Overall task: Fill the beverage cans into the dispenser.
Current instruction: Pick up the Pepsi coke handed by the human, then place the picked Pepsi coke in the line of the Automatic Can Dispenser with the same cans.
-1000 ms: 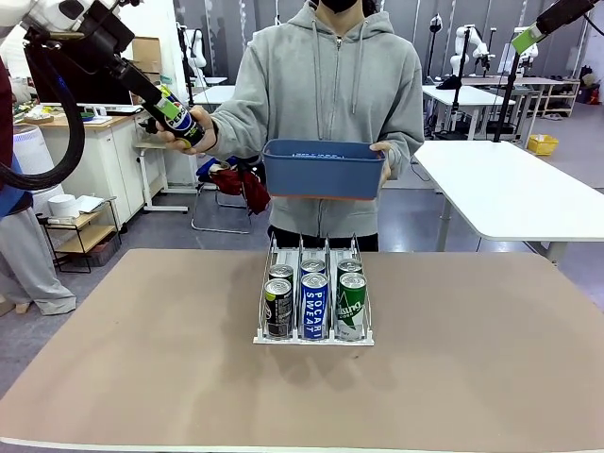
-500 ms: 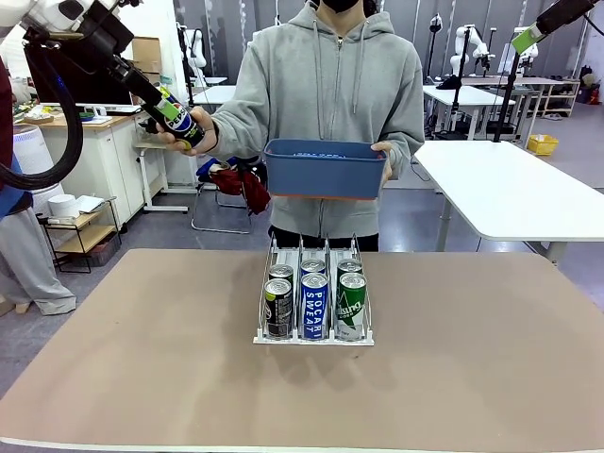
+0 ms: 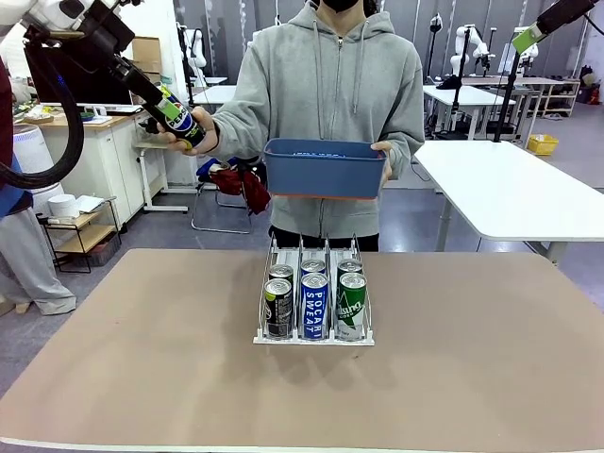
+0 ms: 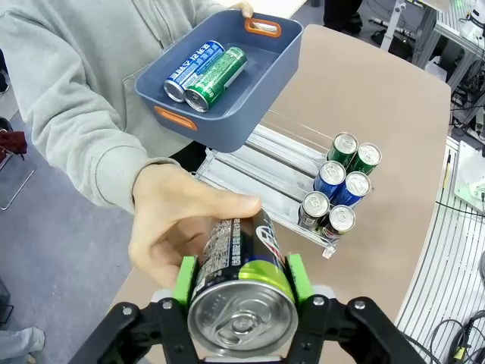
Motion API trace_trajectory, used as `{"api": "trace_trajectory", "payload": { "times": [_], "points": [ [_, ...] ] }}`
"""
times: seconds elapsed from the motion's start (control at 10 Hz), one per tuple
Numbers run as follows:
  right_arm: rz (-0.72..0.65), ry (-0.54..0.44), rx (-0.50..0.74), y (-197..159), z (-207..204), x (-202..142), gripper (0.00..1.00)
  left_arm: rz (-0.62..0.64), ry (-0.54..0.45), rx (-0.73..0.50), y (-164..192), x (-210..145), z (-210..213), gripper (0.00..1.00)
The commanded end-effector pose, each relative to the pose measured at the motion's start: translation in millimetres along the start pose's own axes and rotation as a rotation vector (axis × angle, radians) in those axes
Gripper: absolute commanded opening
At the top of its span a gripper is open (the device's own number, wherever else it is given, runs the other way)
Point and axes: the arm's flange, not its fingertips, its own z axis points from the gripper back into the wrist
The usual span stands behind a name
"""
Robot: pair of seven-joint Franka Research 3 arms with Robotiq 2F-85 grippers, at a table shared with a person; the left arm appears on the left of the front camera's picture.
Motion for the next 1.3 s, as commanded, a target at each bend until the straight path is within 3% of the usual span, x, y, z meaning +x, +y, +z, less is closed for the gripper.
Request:
{"api": "trace_trajectory", "payload": {
  "times": [0.0, 1.2],
  "points": [
    [-0.001, -0.001, 0.0, 0.3, 0.2, -0.3, 1.0, -0.002, 0.004, 0.008, 1.2, -1.3, 0.8, 0.0],
    [-0.001, -0.001, 0.0, 0.3, 0.2, -0.3, 1.0, -0.002, 0.004, 0.008, 1.2, -1.3, 0.8, 0.0]
  ]
}}
